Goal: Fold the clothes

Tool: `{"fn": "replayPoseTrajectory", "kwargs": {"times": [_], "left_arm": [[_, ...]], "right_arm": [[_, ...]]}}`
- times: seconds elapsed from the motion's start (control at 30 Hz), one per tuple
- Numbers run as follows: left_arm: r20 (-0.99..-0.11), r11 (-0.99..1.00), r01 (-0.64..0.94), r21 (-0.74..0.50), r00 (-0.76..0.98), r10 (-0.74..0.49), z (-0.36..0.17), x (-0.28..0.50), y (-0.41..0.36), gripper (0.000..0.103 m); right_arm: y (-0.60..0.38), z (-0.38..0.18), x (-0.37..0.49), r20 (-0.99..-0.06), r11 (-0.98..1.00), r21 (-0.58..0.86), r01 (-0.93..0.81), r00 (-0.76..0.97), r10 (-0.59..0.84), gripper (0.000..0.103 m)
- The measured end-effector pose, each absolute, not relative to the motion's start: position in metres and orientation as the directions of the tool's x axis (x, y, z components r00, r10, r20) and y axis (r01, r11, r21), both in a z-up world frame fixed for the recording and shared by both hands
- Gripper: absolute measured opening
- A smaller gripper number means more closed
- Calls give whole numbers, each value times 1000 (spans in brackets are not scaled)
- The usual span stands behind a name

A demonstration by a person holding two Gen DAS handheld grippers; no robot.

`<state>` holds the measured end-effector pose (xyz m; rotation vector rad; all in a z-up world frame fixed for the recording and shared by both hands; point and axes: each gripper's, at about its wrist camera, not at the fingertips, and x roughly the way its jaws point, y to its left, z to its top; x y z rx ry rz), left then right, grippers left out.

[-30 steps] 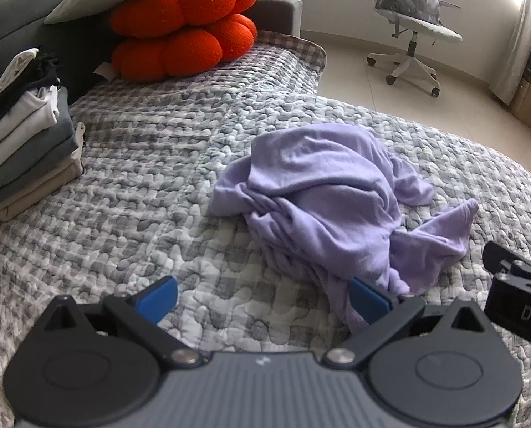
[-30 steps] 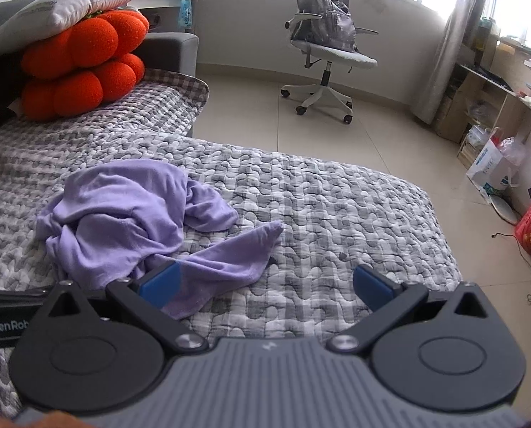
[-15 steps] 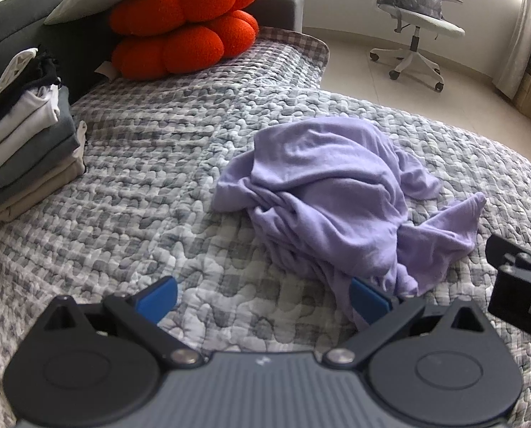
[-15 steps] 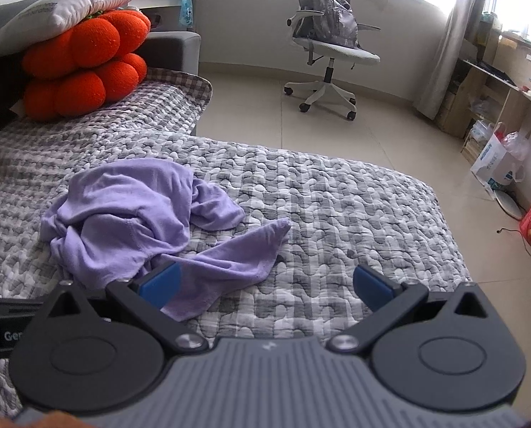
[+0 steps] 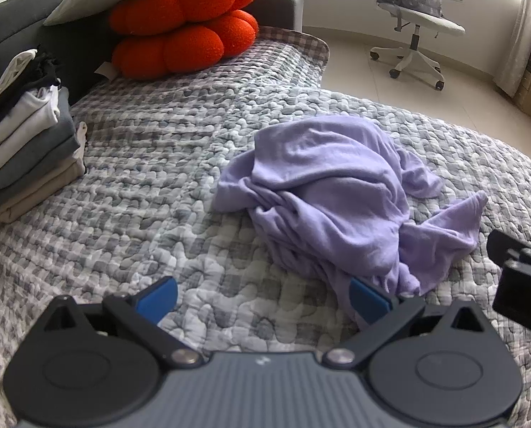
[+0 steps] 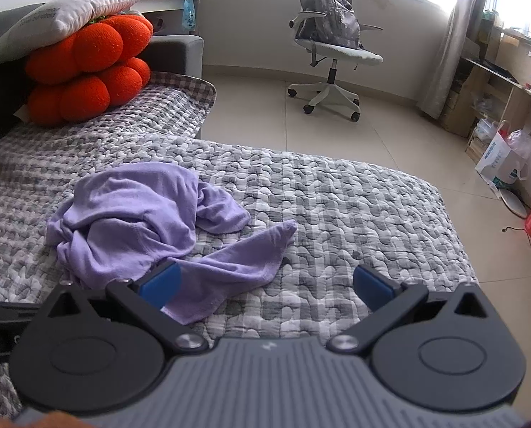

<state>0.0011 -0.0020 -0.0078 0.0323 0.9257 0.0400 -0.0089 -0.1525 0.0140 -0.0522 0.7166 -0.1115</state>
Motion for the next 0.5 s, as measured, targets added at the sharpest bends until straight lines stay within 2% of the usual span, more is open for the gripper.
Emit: {"fn": "replayPoseTrajectory", "kwargs": {"times": [0.5], "left_arm": [[-784,999,24,27,621,6,0,-4,-4,103]], "right_arm": [[-164,16,-8,-652,992,-49,118,749,-121,103]]}}
